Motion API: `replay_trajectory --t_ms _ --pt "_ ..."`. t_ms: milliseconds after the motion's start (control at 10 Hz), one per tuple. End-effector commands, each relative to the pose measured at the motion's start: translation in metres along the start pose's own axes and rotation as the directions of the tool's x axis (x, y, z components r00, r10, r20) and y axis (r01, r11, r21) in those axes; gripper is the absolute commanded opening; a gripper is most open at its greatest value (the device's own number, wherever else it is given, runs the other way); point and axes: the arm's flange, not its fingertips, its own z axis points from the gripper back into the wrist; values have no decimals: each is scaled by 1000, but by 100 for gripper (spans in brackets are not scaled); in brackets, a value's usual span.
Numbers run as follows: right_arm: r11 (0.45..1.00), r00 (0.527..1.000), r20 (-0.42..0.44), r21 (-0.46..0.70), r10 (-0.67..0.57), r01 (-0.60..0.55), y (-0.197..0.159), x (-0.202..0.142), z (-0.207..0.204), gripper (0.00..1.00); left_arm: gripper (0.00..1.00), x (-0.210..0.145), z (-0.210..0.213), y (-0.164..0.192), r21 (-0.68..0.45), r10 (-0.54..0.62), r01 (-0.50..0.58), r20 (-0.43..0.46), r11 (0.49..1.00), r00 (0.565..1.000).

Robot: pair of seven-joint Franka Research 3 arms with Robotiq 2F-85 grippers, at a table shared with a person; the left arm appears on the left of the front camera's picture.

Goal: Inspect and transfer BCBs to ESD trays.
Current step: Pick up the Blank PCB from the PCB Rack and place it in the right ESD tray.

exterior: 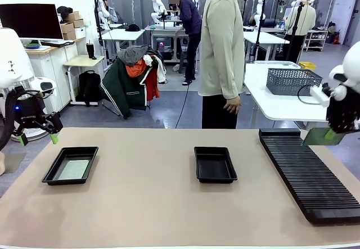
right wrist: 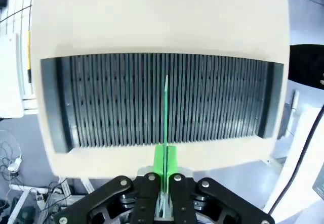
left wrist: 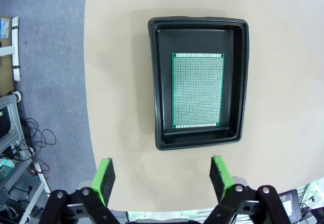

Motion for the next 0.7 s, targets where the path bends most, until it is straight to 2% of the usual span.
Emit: replay_trajectory --t_ms 0,200,400,600 --pt "999 999 -33 49 7 -5 -12 0 33 0 100 -1 -2 0 0 2 -2 7 1000 1000" --pt "997 999 -37 81 12 -9 -19 0 73 0 100 -1 -2 0 0 2 -2 7 1000 1000" --pt "992 1000 -6 124 22 -21 -23 -6 109 0 100 -1 -2 0 0 2 -2 7 1000 1000" --pt "986 999 20 160 33 -35 -26 -9 128 0 100 -1 -2 0 0 2 -2 7 1000 1000"
